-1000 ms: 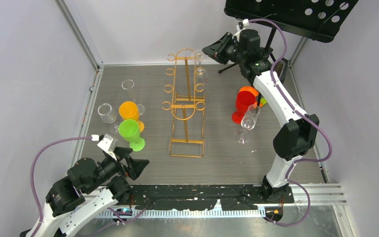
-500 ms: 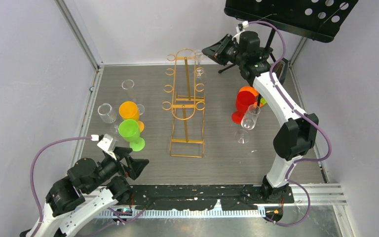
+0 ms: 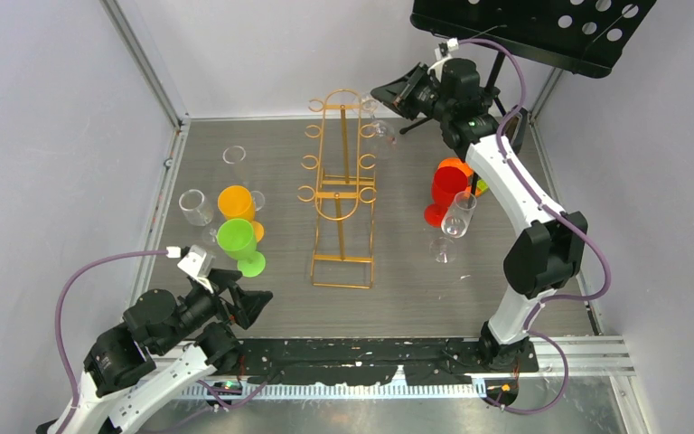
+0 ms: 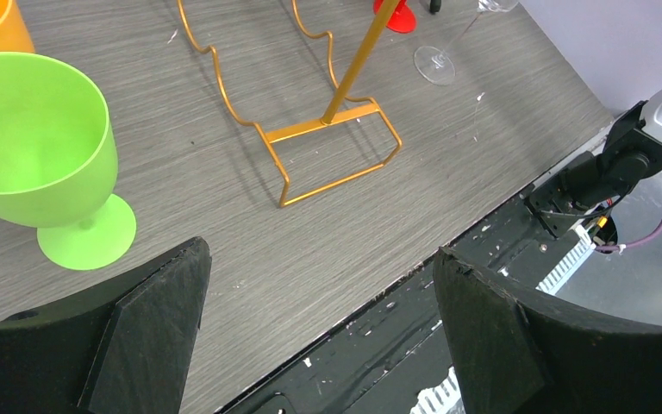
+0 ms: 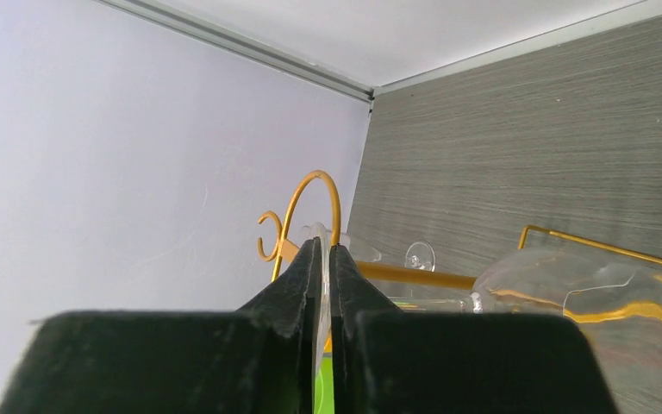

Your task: Take the wine glass off the wine glass rack

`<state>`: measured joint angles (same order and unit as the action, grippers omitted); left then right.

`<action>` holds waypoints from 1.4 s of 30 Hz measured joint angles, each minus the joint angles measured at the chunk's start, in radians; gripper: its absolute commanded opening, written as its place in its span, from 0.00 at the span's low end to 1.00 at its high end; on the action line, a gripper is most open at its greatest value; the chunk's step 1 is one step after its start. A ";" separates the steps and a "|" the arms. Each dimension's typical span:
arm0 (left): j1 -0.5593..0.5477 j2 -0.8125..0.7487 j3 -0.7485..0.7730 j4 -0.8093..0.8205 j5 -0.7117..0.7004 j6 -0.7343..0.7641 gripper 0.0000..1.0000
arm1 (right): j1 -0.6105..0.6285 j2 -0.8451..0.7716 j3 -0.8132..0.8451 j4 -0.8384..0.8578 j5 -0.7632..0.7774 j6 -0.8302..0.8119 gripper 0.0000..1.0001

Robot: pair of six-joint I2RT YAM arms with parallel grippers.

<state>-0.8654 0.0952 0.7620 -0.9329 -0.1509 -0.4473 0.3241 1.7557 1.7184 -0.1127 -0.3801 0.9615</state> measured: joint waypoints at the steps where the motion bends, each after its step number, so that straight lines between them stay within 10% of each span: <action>1: 0.000 0.000 0.000 0.000 -0.002 0.000 0.97 | 0.000 -0.004 0.000 0.000 0.000 -0.002 0.06; 42: 0.000 0.000 0.000 0.000 -0.006 -0.016 0.97 | -0.027 -0.089 -0.072 0.000 0.082 0.093 0.06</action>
<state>-0.8654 0.0956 0.7620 -0.9329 -0.1574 -0.4637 0.2970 1.6672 1.6463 -0.1123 -0.2981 1.0546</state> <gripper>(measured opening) 0.973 0.095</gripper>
